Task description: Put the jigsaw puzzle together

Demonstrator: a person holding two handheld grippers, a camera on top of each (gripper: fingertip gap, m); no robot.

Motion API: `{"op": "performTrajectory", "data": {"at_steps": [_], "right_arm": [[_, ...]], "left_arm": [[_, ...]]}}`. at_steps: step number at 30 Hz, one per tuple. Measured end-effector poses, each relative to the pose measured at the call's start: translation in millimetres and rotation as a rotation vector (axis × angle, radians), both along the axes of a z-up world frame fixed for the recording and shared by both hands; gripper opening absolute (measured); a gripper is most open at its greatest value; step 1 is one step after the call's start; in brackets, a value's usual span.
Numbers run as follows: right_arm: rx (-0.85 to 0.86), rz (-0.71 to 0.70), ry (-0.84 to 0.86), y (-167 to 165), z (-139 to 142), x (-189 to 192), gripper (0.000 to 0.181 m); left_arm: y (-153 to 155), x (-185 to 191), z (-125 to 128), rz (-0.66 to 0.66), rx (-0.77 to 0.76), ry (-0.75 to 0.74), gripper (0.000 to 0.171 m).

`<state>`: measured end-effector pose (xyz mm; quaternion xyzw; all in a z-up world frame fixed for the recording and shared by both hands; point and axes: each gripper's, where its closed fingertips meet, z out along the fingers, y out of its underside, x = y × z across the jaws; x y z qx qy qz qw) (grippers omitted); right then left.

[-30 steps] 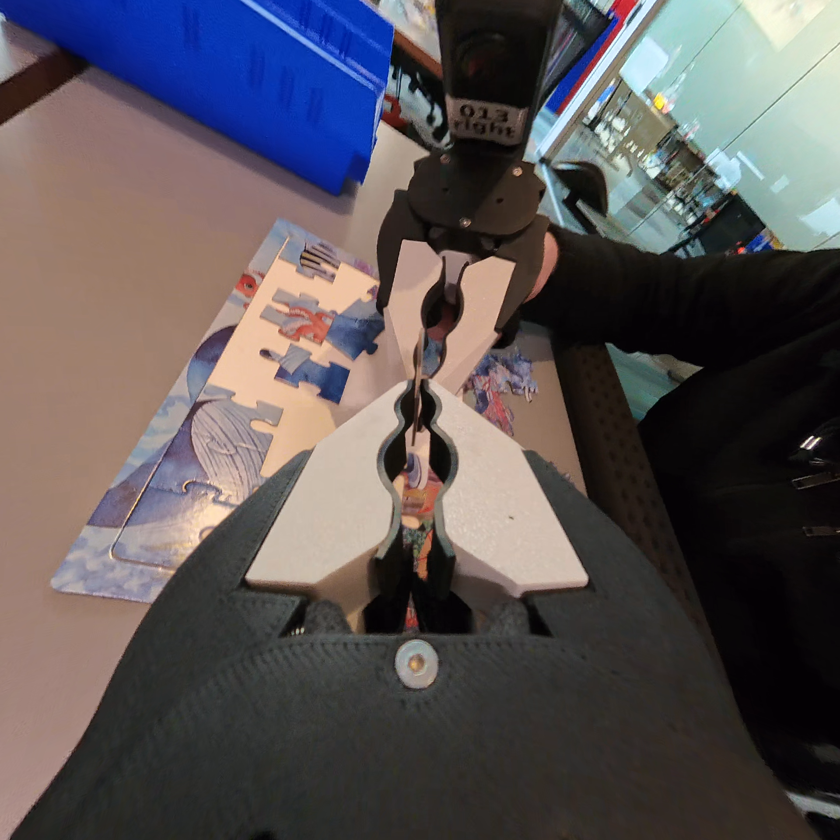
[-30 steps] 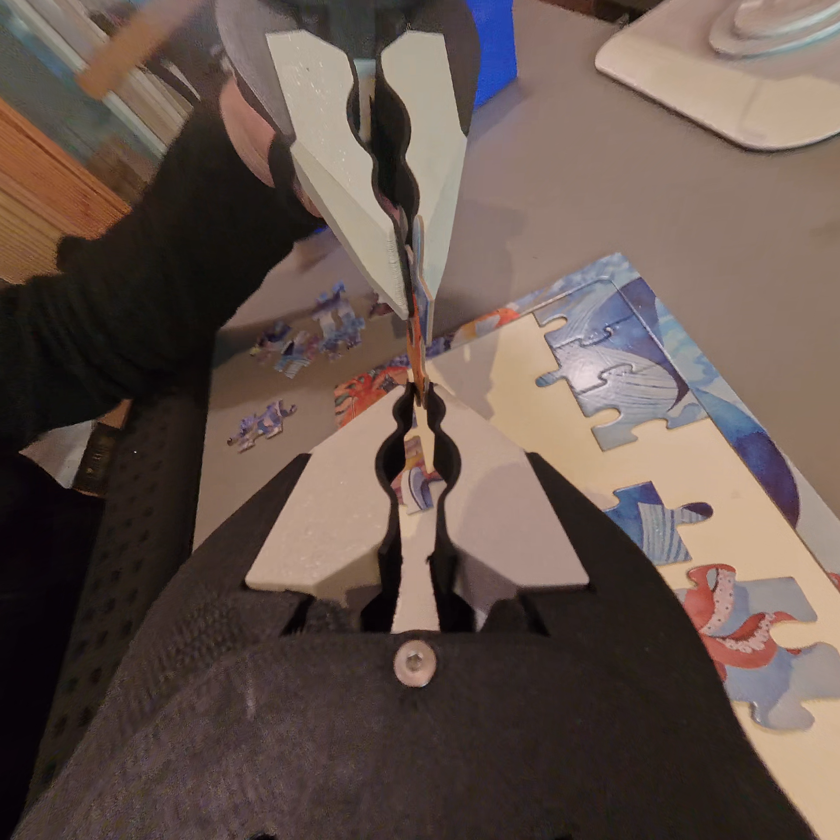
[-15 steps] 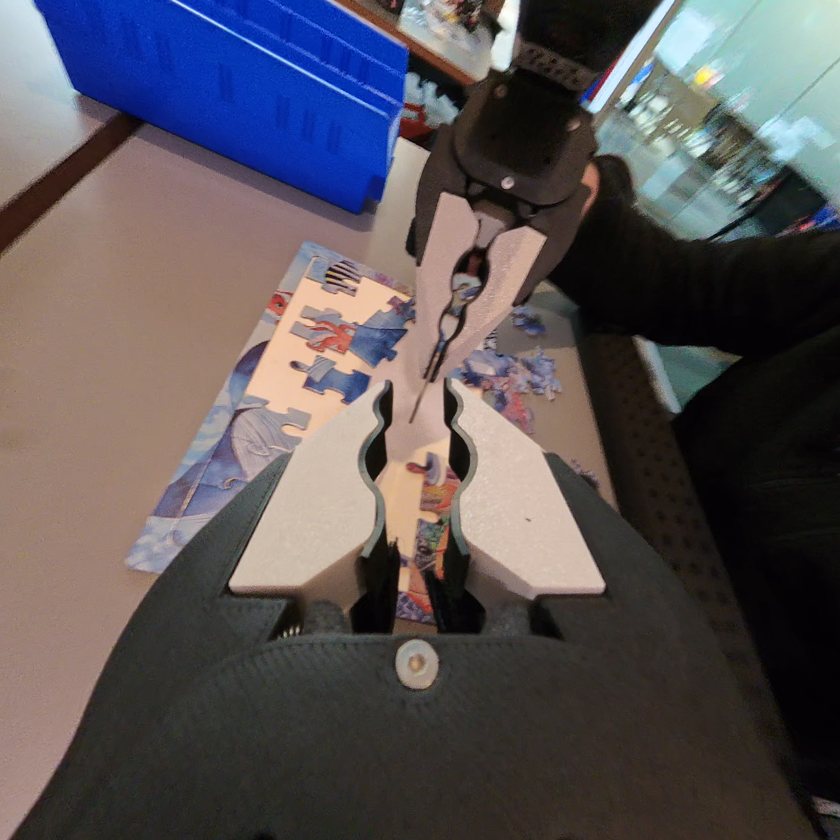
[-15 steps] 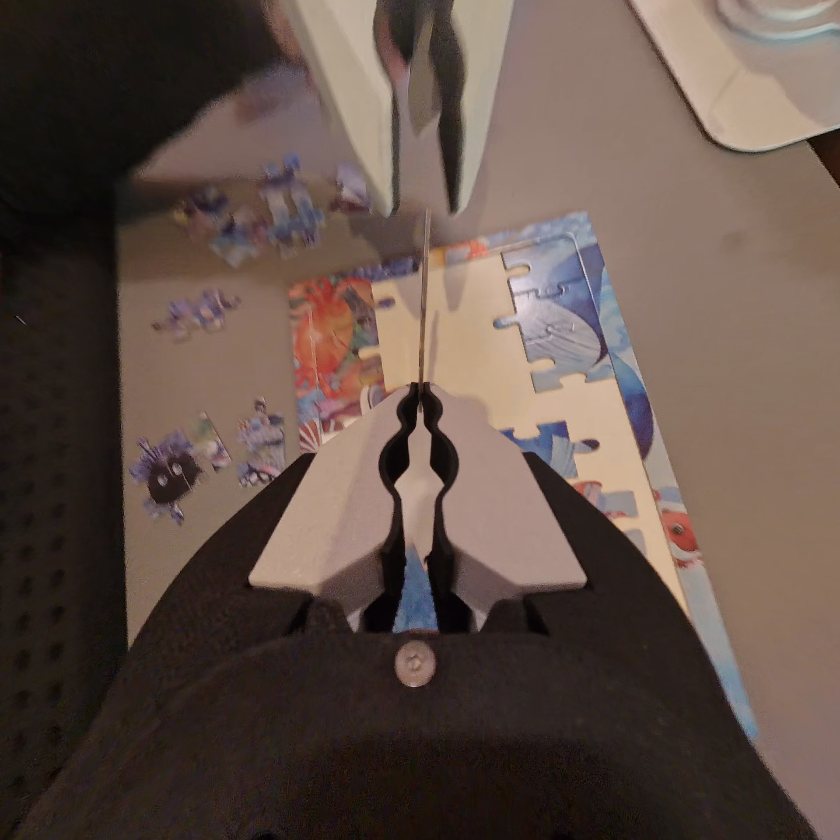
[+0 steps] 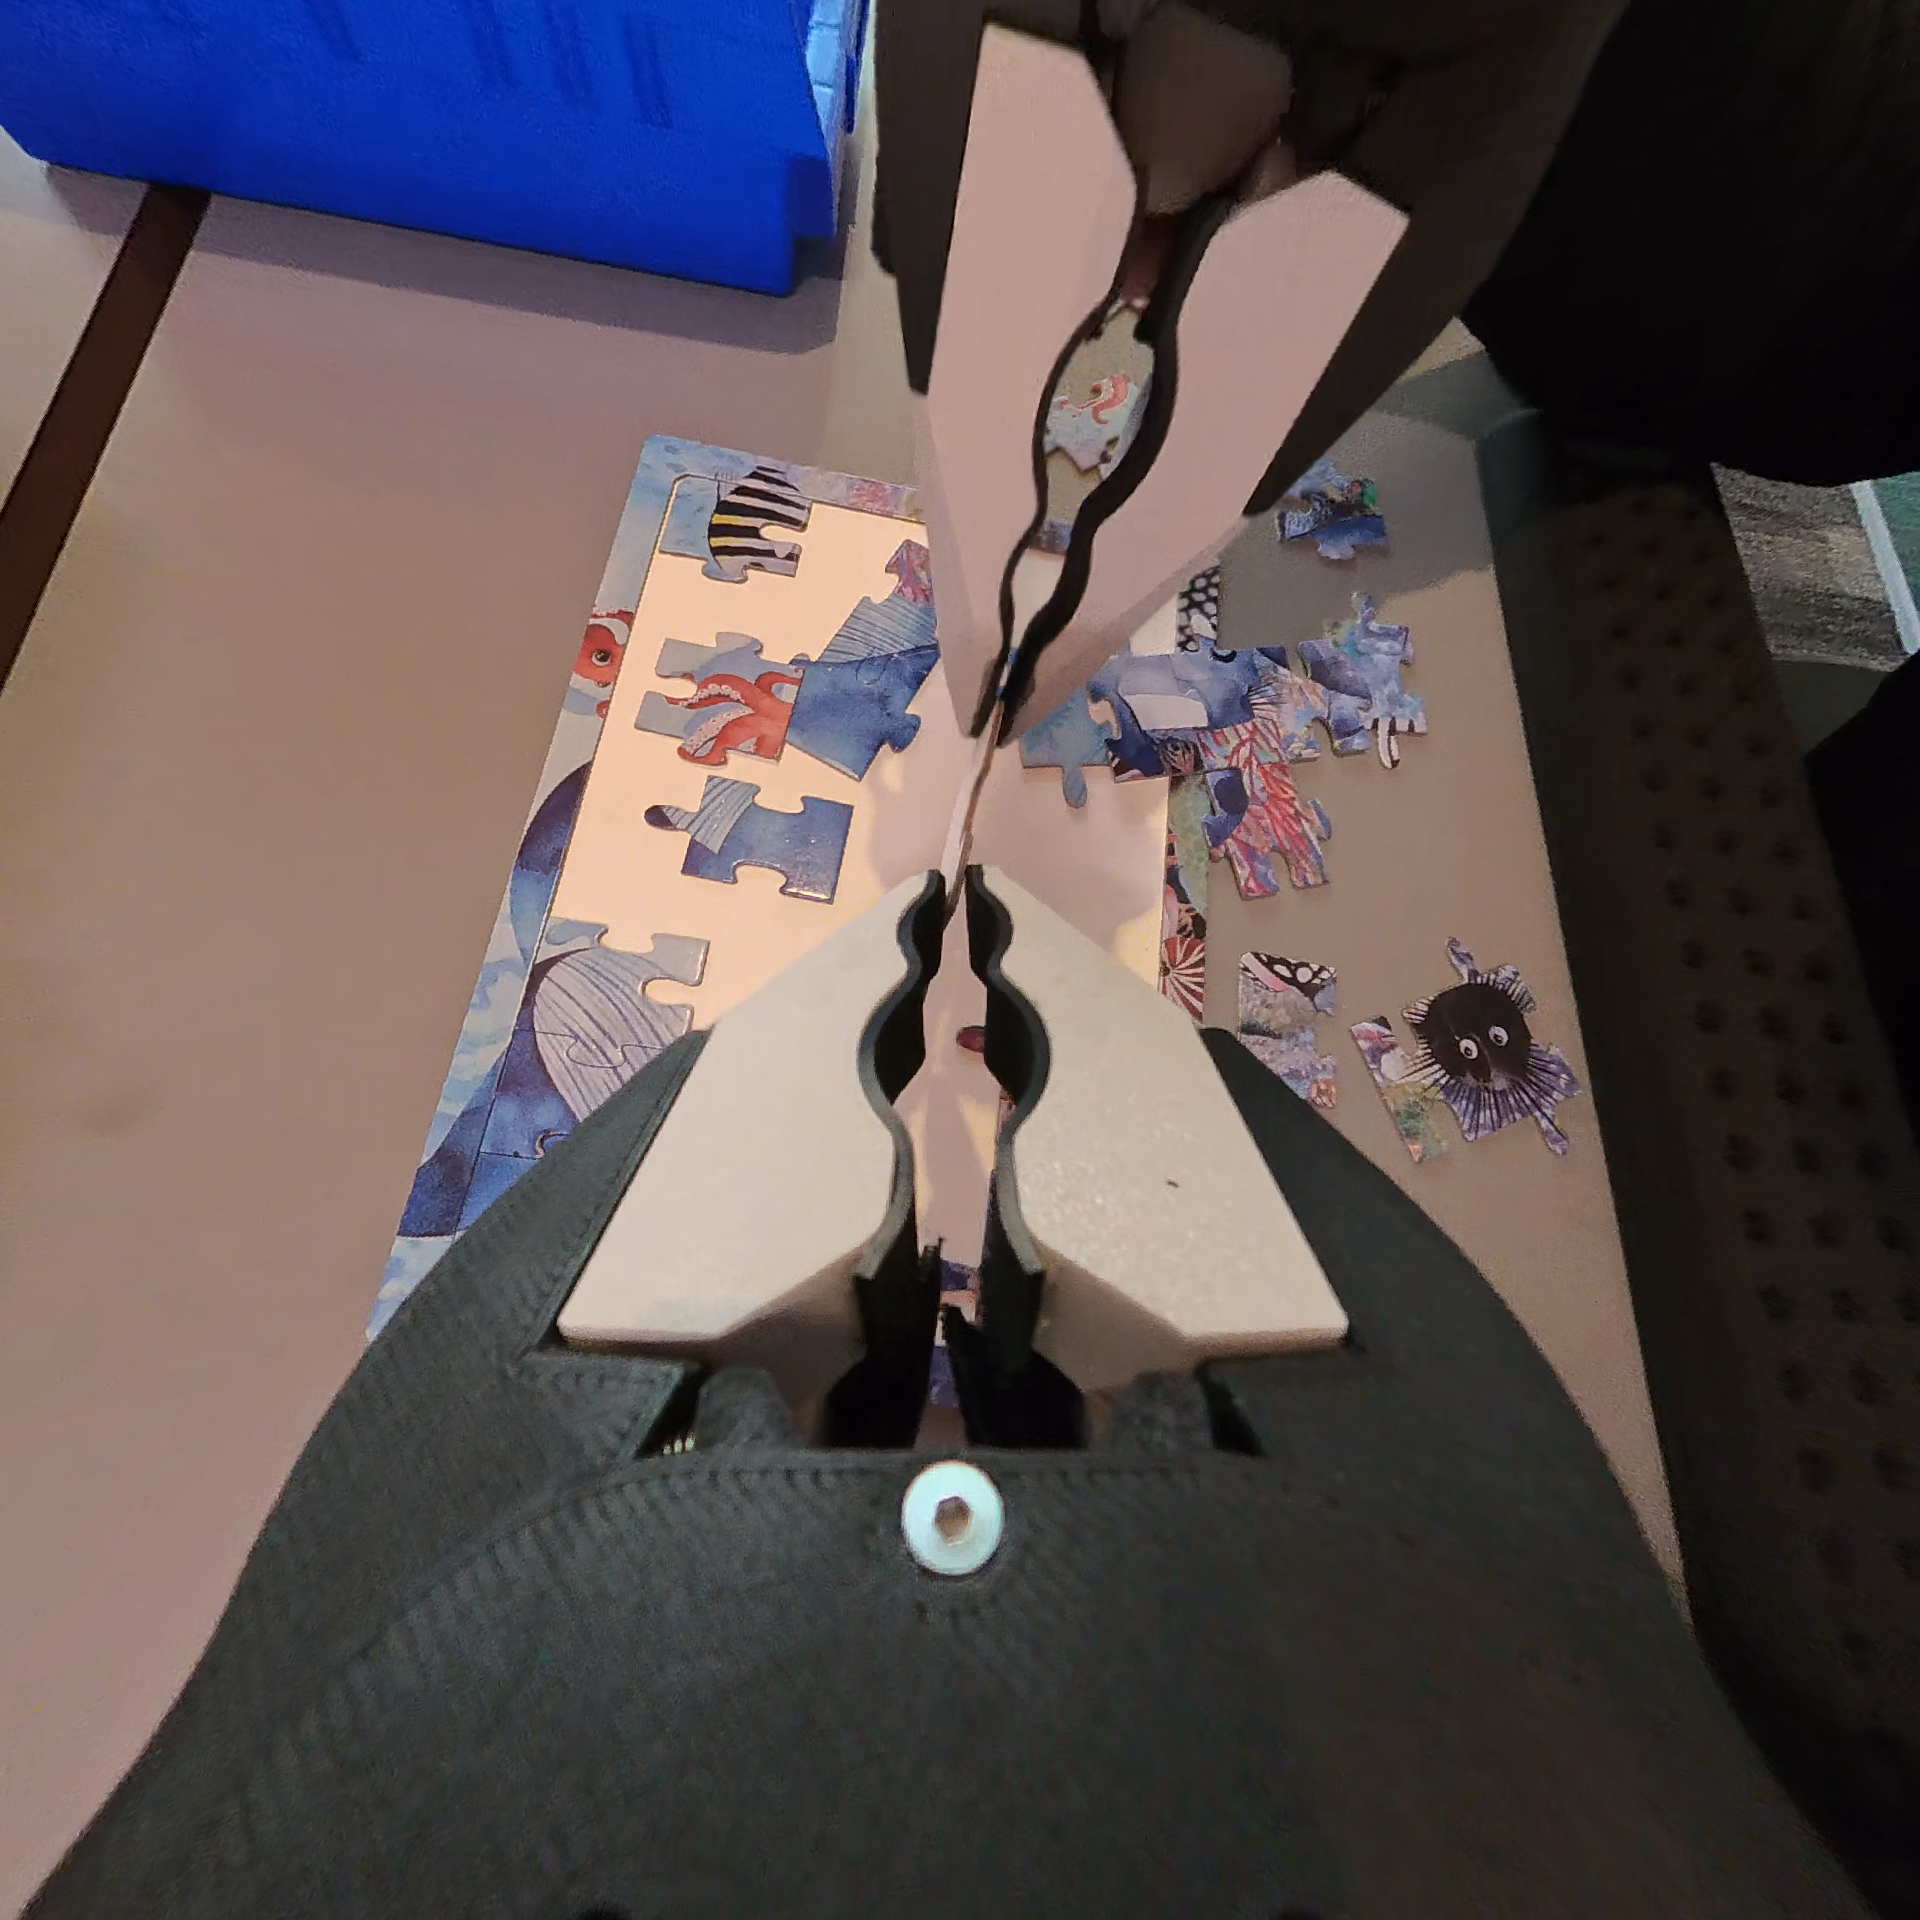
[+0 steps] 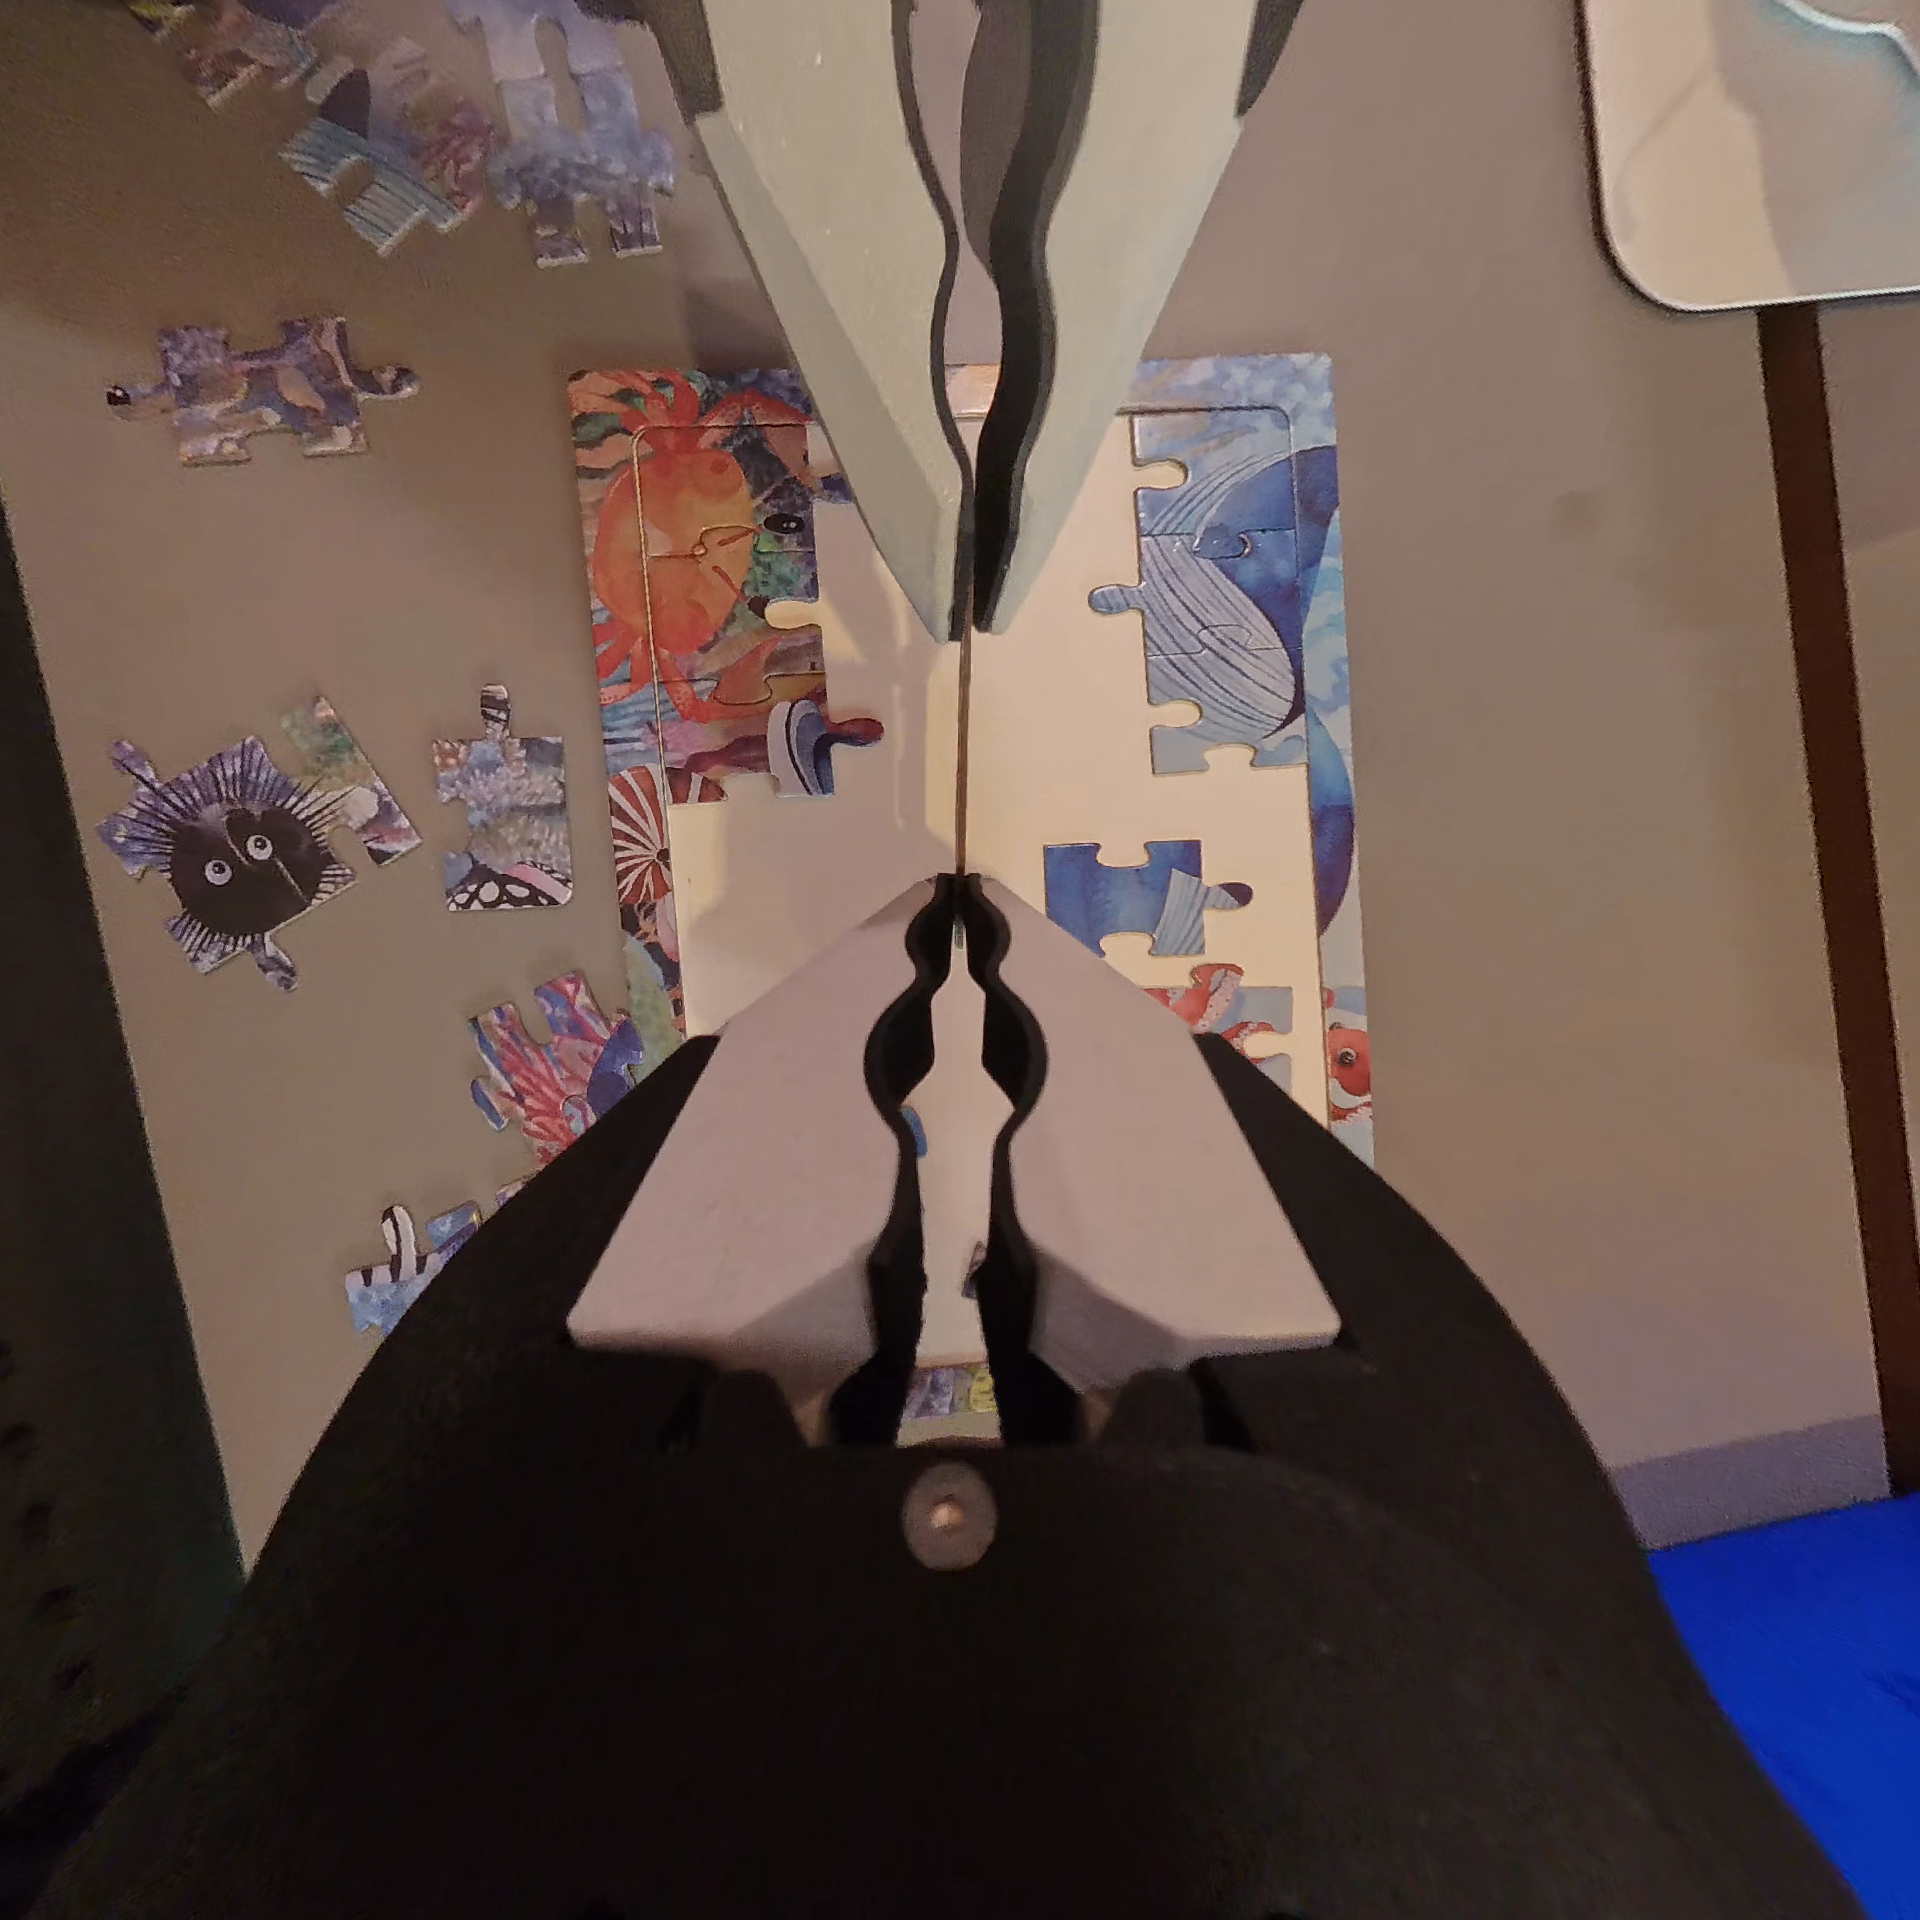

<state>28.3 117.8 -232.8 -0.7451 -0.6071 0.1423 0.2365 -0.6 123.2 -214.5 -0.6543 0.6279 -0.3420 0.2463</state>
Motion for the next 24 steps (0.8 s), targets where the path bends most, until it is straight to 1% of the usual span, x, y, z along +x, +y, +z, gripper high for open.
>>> {"op": "performTrajectory", "data": {"at_steps": [4, 9, 13, 17, 20, 22, 24], "right_arm": [[0.007, -0.003, 0.047, 0, 15, 4, 0.0], [-0.016, -0.002, 0.132, -2, 28, 3, 0.0], [-0.043, 0.004, 0.177, -2, 31, 0, 0.0], [-0.074, 0.004, 0.215, -2, 33, 1, 0.0], [-0.094, 0.007, 0.229, -2, 33, 2, 0.0], [-0.098, 0.008, 0.217, -3, 30, 3, 0.0], [-0.1, 0.014, 0.209, -4, 29, 2, 0.0]], "left_arm": [[0, 3, 2, 0.008, -0.023, -0.024, 0.002], [-1, 8, -7, 0.007, -0.063, -0.023, 0.002], [-2, 13, -15, 0.005, -0.085, -0.022, 0.003], [-5, 17, -17, -0.008, -0.116, -0.044, 0.003], [-6, 18, -11, -0.016, -0.125, -0.072, 0.008], [-6, 20, -6, -0.016, -0.118, -0.094, 0.017], [-10, 22, -1, -0.036, -0.109, -0.112, 0.016]]}}
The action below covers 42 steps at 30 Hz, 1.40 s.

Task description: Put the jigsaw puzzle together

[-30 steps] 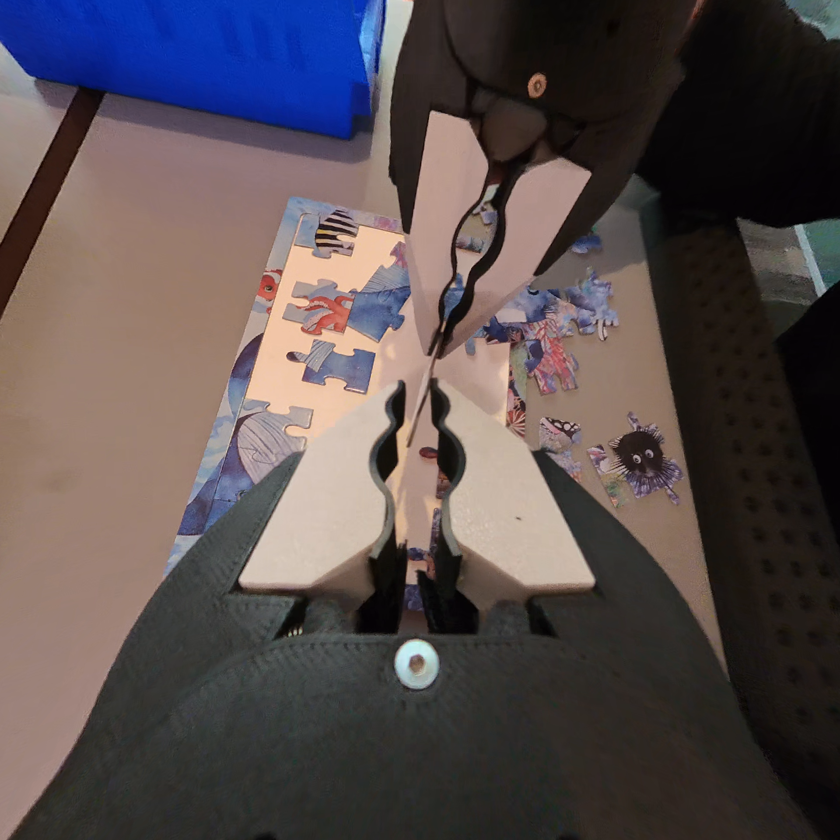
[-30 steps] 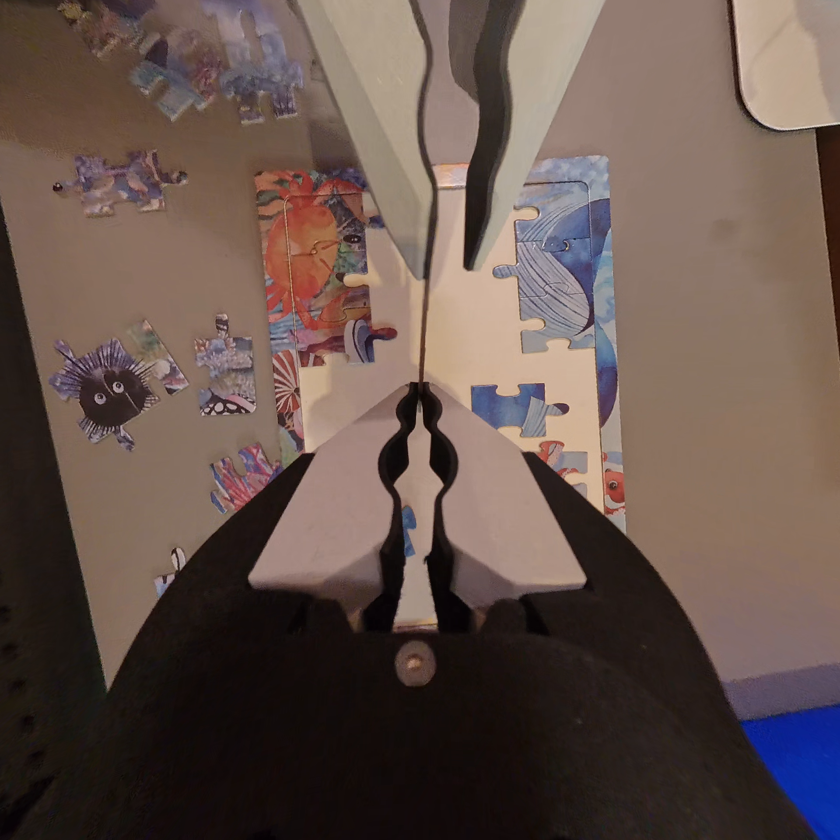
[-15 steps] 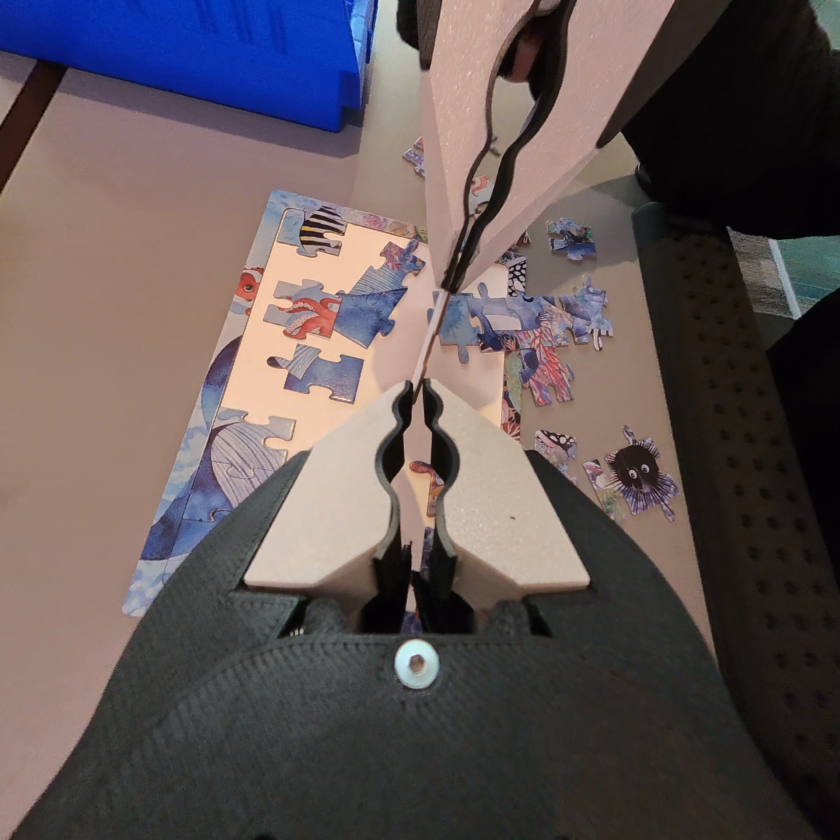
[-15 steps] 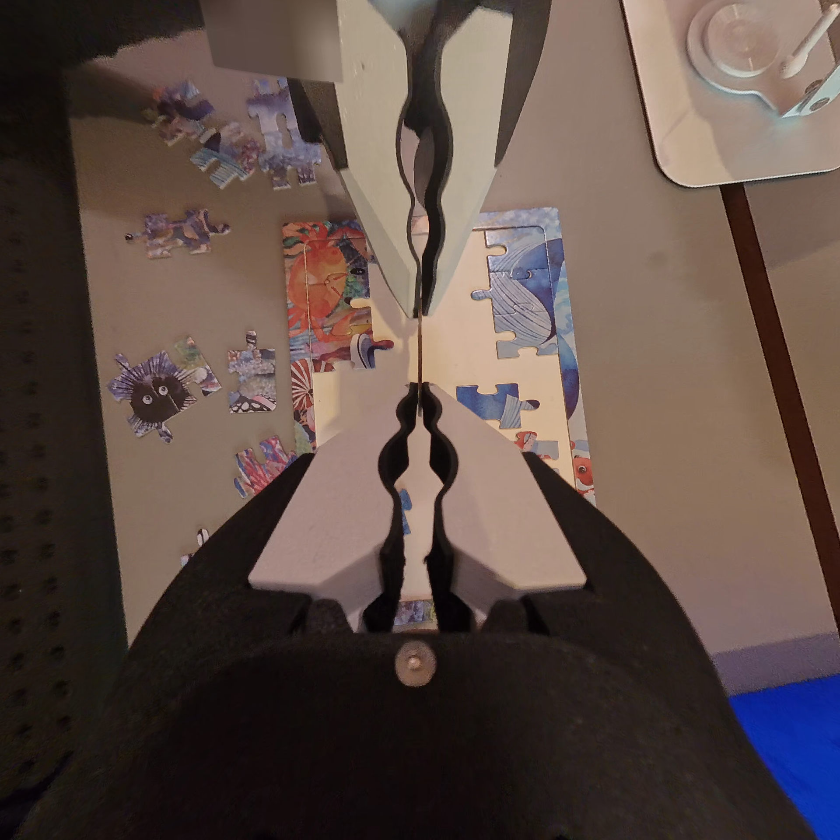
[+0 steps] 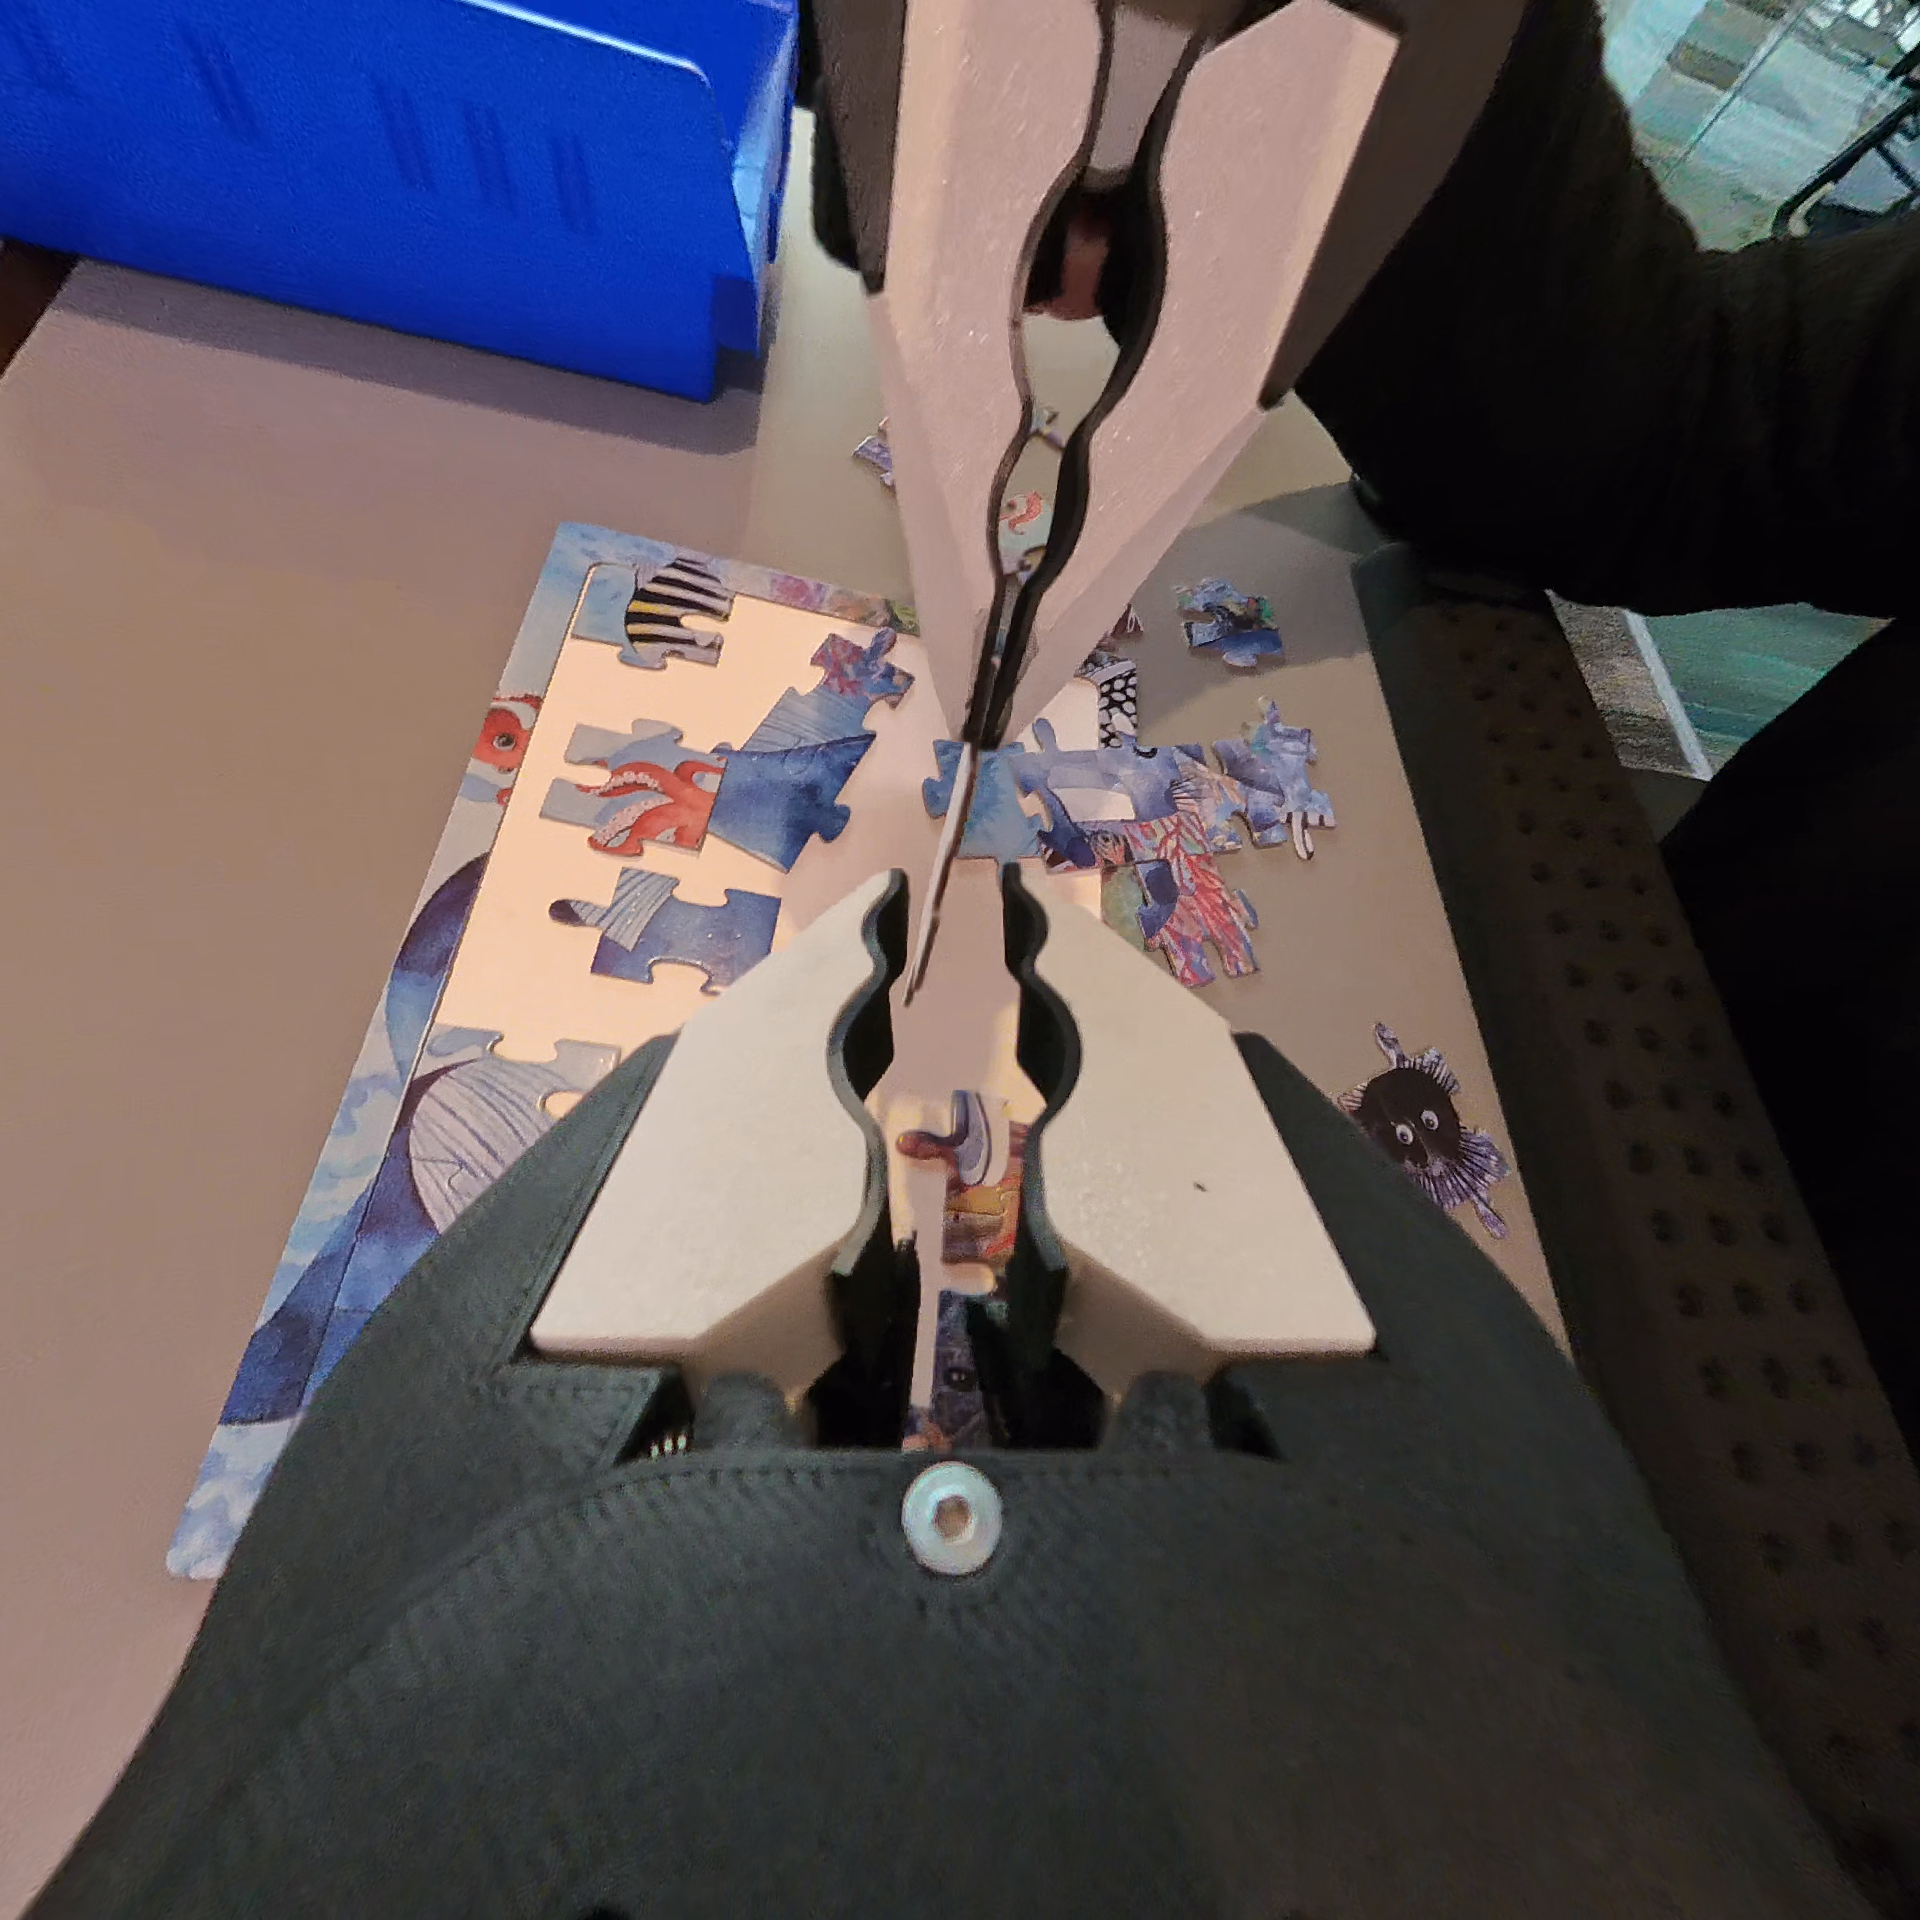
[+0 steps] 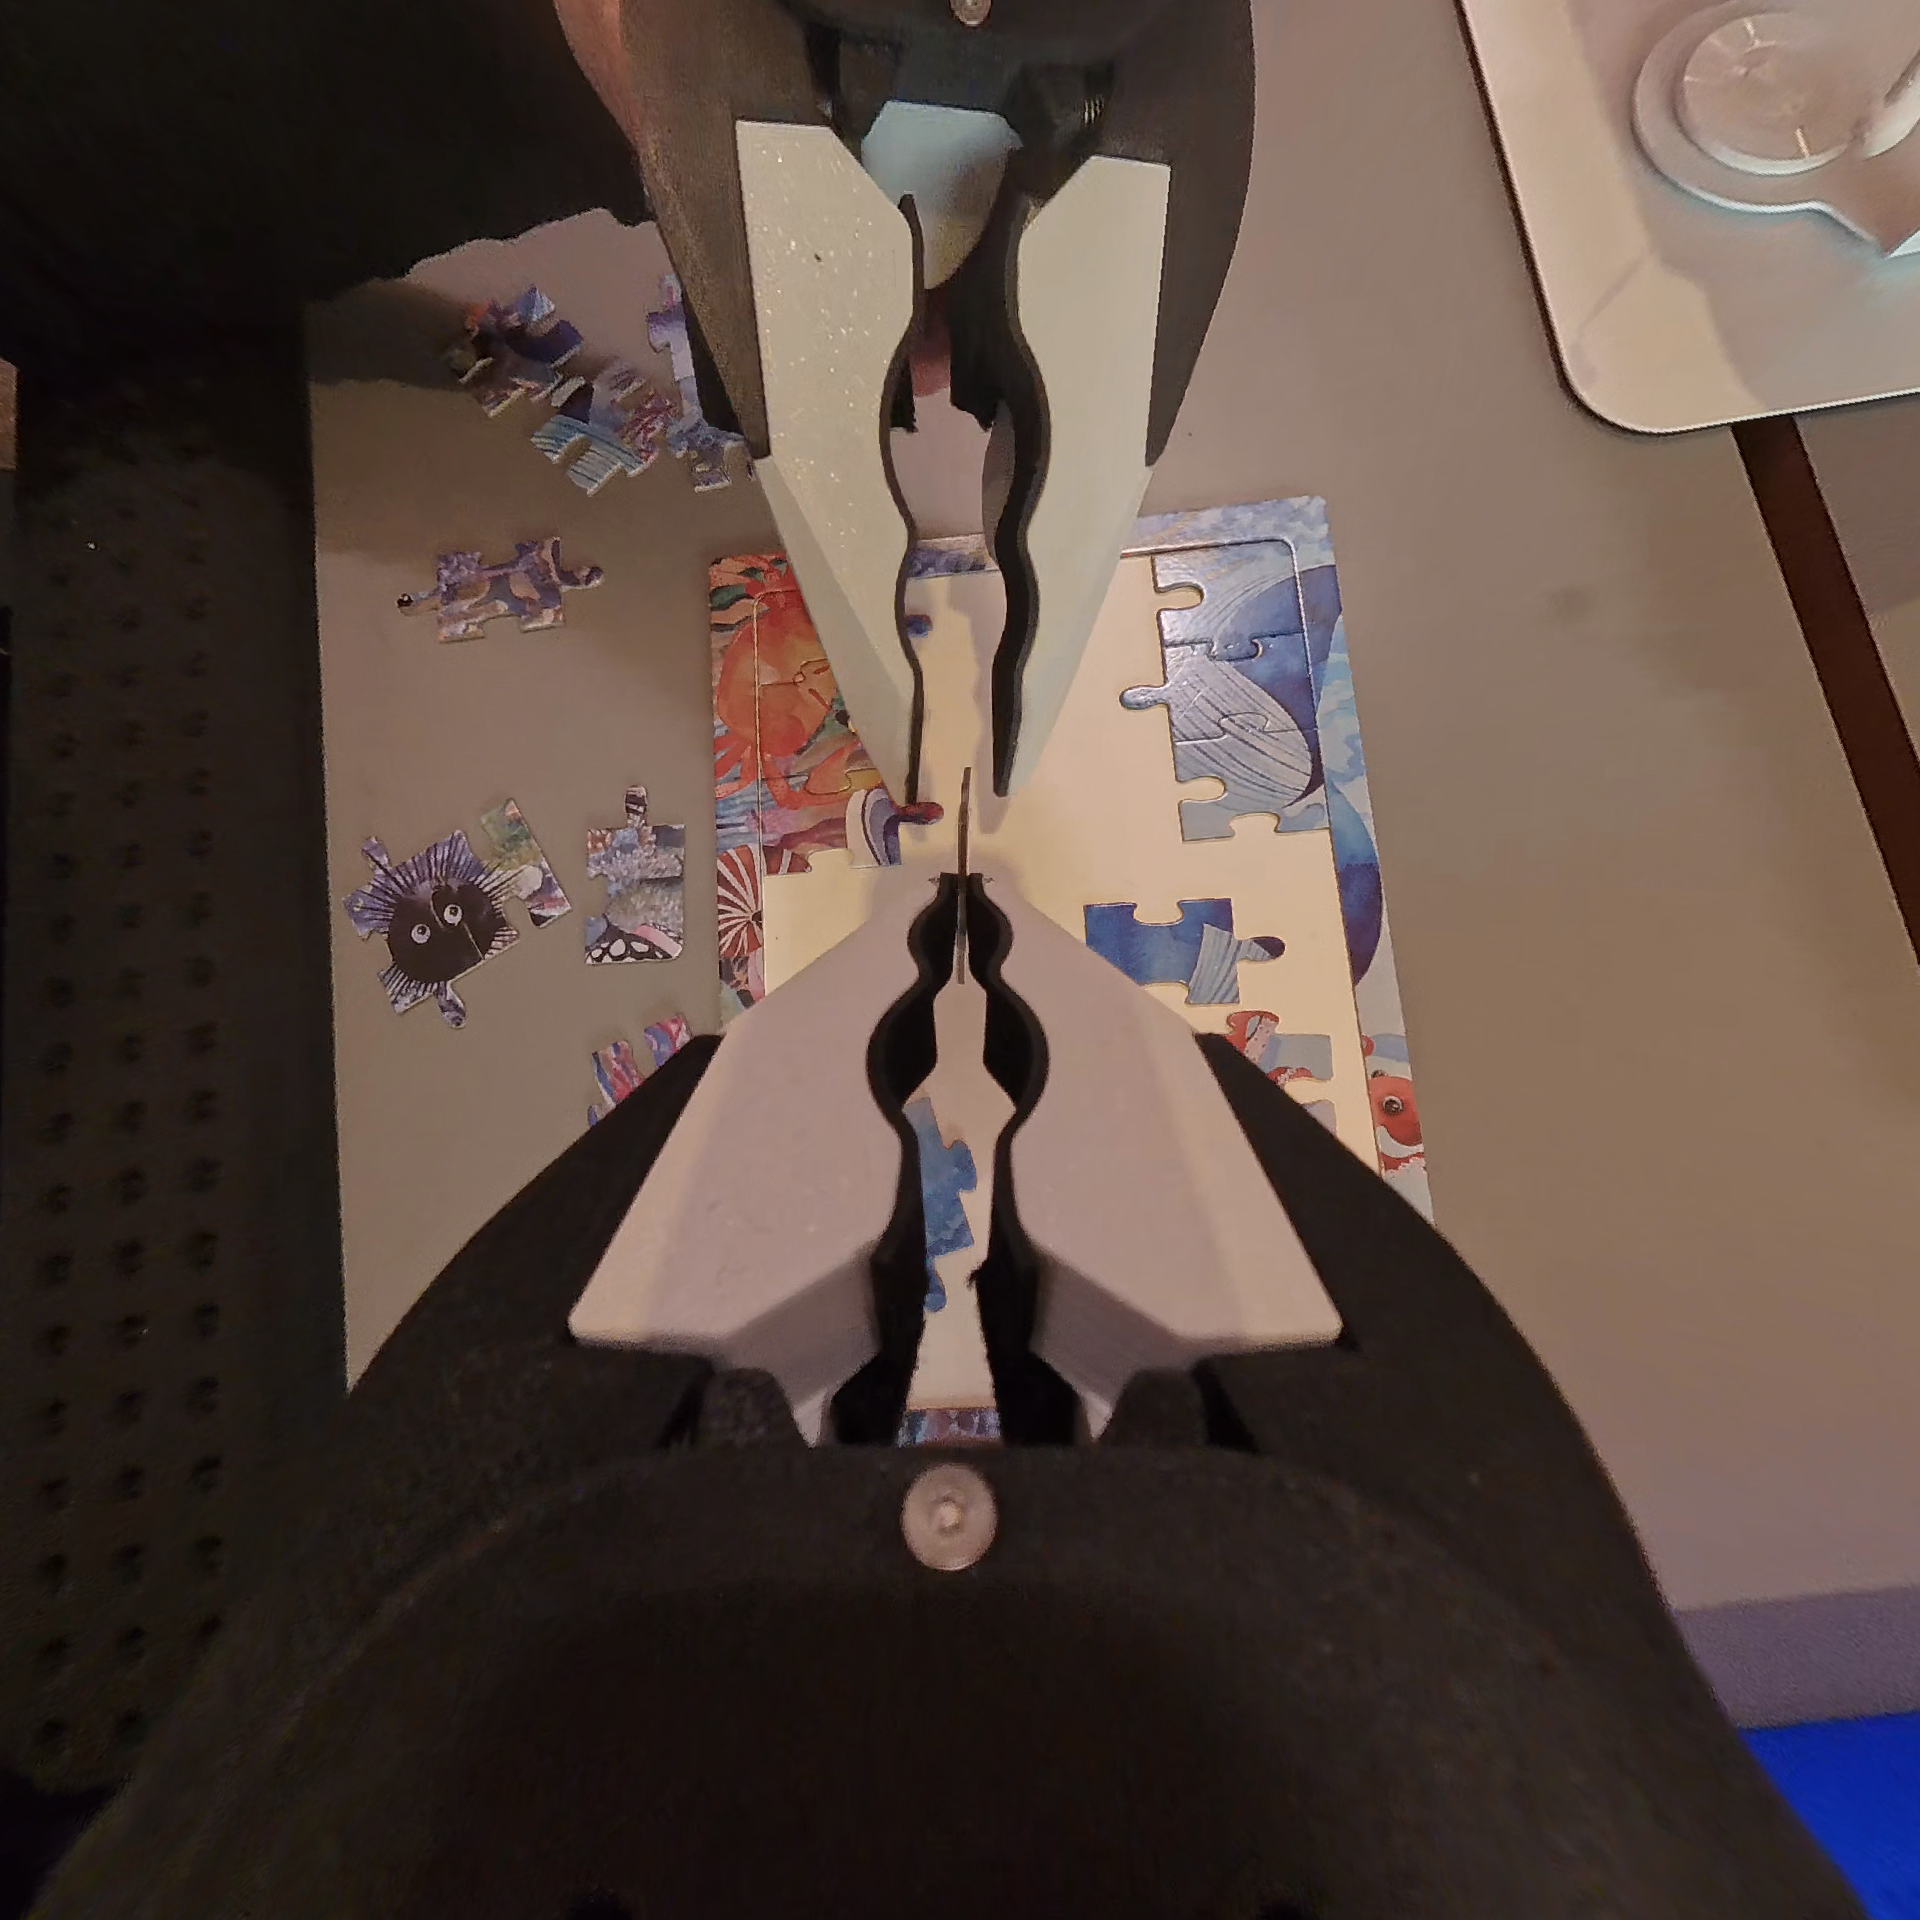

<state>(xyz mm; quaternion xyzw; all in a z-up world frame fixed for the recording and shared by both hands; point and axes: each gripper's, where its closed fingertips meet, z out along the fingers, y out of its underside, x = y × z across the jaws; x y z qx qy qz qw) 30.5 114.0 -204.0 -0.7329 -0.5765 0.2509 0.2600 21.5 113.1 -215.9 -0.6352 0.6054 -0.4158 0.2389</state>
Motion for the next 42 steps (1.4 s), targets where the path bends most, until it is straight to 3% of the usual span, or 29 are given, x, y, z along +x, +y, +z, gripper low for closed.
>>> {"op": "performTrajectory", "data": {"at_steps": [4, 8, 12, 16, 22, 27, 30, 33, 38, 42], "right_arm": [[-0.005, 0.014, 0.009, -3, 1, -4, 0.0], [0.018, -0.033, 0.063, 6, 9, -6, 0.002], [0.016, -0.088, 0.096, 17, 14, 0, 0.016], [-0.038, -0.062, 0.156, 14, 12, -10, 0.005], [-0.177, -0.025, 0.259, 11, 3, -33, 0.0], [-0.345, 0.059, 0.167, 11, -24, -61, 0.0], [-0.449, 0.097, 0.156, 8, -35, -71, 0.0], [-0.519, 0.109, 0.13, 11, -49, -75, 0.0], [-0.624, 0.127, 0.114, 12, -59, -77, 0.0], [-0.674, 0.161, 0.113, 5, -66, -80, 0.0]], "left_arm": [[-5, 8, -1, -0.013, 0.042, 0.005, 0.001], [-2, 8, 4, 0.014, 0.011, -0.015, 0.0], [5, 3, 17, 0.04, -0.059, -0.092, 0.0], [9, -3, 20, 0.059, -0.128, -0.117, 0.0], [11, -26, 8, 0.12, -0.216, -0.06, 0.002], [9, -53, -20, 0.184, -0.297, 0.028, 0.003], [10, -62, -33, 0.228, -0.327, 0.039, 0.011], [21, -74, -49, 0.304, -0.255, 0.146, 0.026], [18, -82, -57, 0.308, -0.197, 0.253, 0.051], [20, -82, -66, 0.314, -0.177, 0.29, 0.057]]}}
